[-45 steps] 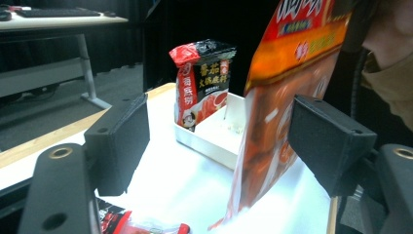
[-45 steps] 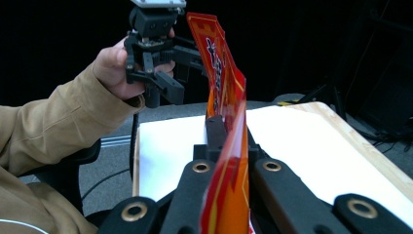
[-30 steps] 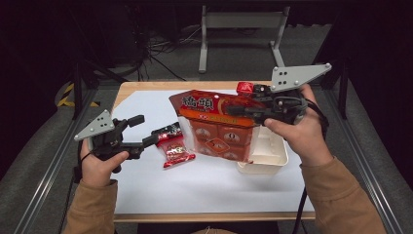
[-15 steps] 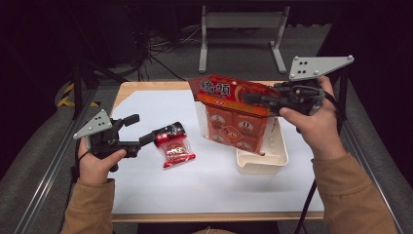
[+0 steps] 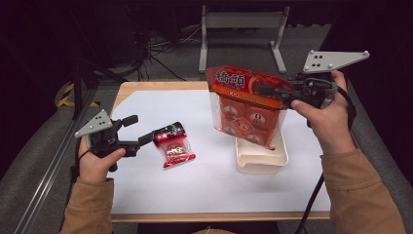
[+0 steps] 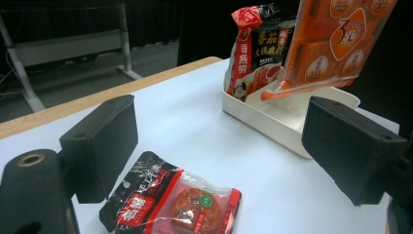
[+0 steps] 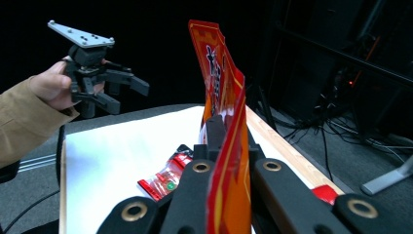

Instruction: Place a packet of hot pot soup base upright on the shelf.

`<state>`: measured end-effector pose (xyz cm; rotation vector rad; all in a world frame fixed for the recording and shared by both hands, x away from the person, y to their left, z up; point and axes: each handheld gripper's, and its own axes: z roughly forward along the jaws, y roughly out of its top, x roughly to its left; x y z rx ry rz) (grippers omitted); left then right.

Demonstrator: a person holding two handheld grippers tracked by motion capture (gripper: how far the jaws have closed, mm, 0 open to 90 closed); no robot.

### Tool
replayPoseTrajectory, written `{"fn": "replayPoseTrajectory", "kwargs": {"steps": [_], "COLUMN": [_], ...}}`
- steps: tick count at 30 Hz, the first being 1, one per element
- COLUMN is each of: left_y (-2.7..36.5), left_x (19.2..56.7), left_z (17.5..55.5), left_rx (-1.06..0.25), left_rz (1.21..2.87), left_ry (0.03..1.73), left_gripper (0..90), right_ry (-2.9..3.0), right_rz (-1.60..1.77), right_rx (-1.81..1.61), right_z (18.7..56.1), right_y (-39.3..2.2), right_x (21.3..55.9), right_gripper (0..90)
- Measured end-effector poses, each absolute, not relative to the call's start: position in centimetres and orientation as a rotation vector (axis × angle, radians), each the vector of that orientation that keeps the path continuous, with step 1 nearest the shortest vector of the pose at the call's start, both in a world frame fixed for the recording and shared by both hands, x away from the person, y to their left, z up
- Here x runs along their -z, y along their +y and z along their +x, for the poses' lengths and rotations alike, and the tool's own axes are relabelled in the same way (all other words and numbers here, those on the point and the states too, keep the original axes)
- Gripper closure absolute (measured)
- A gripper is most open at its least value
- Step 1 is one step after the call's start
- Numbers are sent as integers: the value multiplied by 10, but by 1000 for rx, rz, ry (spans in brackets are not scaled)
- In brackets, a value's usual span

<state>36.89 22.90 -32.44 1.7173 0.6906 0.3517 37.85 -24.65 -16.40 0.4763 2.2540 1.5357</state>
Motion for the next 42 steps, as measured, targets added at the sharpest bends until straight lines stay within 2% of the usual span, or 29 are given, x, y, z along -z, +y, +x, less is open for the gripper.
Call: {"fn": "replayPoseTrajectory", "kwargs": {"steps": [42], "left_y": [229], "left_x": [335], "left_z": [376], "left_rx": [-328], "left_rz": [1715], "left_ry": [719], "left_gripper": [132], "right_ry": [2083], "right_rz": [714], "right_rx": [-1532], "right_z": [400], "right_y": [-292], "right_x": [212], "right_gripper": [897]}}
